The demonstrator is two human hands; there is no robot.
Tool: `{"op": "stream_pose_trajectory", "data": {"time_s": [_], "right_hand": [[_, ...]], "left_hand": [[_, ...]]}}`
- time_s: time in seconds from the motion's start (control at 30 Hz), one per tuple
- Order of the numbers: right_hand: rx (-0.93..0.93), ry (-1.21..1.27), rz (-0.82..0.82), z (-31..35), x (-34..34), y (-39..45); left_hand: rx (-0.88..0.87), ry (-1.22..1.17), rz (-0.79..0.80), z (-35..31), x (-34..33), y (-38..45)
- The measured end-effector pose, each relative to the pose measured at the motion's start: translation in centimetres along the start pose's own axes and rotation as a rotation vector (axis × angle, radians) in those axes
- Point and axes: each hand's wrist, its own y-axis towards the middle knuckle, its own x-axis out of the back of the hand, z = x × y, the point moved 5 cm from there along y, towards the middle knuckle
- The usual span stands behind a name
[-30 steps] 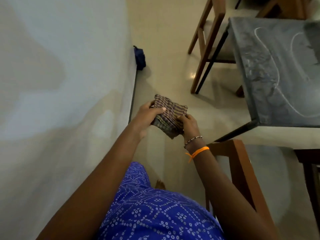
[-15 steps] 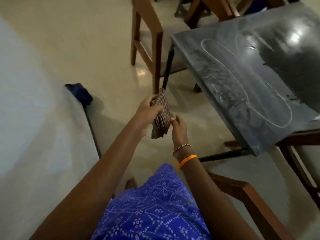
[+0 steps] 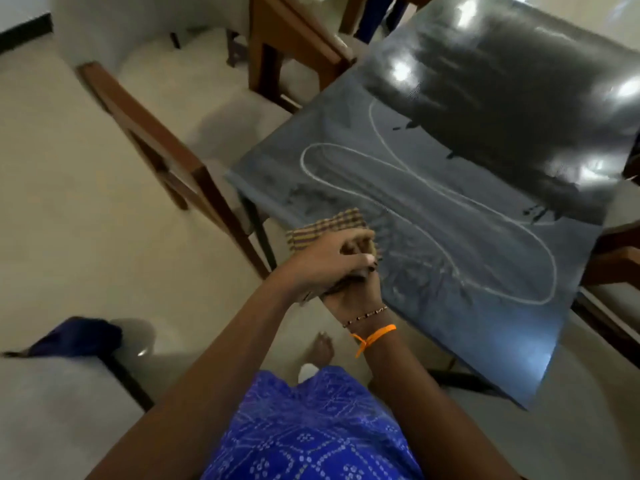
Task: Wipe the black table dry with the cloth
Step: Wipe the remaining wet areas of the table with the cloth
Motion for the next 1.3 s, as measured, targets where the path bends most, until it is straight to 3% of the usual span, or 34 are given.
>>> {"op": "stream_pose_trajectory", "data": {"time_s": [0.07, 0.23, 0.37, 0.5, 0.6, 0.67, 0.73, 0.77, 0.83, 1.0, 1.3], "right_hand": [[0.024, 0.051, -0.012, 2.2, -0.7, 1.9], [0.004, 0.144, -0.168, 7.2, -1.3, 8.2], [0.127, 0.178, -0.227, 12.5, -3.1, 13.7], [0.346, 0.06, -0.216, 18.0, -6.9, 20.5], [0.499, -0.244, -0.248, 20.7, -10.8, 25.6], [0.469, -0.833, -0.459, 21.1, -11.9, 29.3], [0.288, -1.497, -0.615, 19.9, -11.6, 33.0], [0.183, -1.683, -0.625, 18.6, -11.4, 34.1], [0.13, -1.816, -0.612, 16.4, -11.2, 36.0], [0.335, -2.051, -0.685, 14.9, -11.0, 37.9], [0.404, -2.162, -0.626, 23.6, -10.7, 47.1]], "left_hand": [[-0.05, -0.024, 0.026, -1.4, 1.1, 2.5], [-0.054, -0.132, -0.157, -1.2, 5.4, 9.0], [0.002, -0.199, -0.264, -0.1, 9.9, 14.3], [0.002, -0.223, -0.281, -0.7, 14.6, 19.7], [0.028, -0.238, -0.287, -0.4, 17.9, 23.4], [0.06, -0.233, -0.291, 0.4, 19.9, 25.9], [0.089, -0.211, -0.301, 1.4, 21.4, 28.3], [0.101, -0.198, -0.307, 1.8, 22.0, 29.1], [0.13, -0.181, -0.305, 2.6, 23.1, 31.3], [0.175, -0.089, -0.271, 3.3, 24.2, 36.5], [-0.026, 0.139, -0.256, -0.8, 23.1, 46.9]]}}
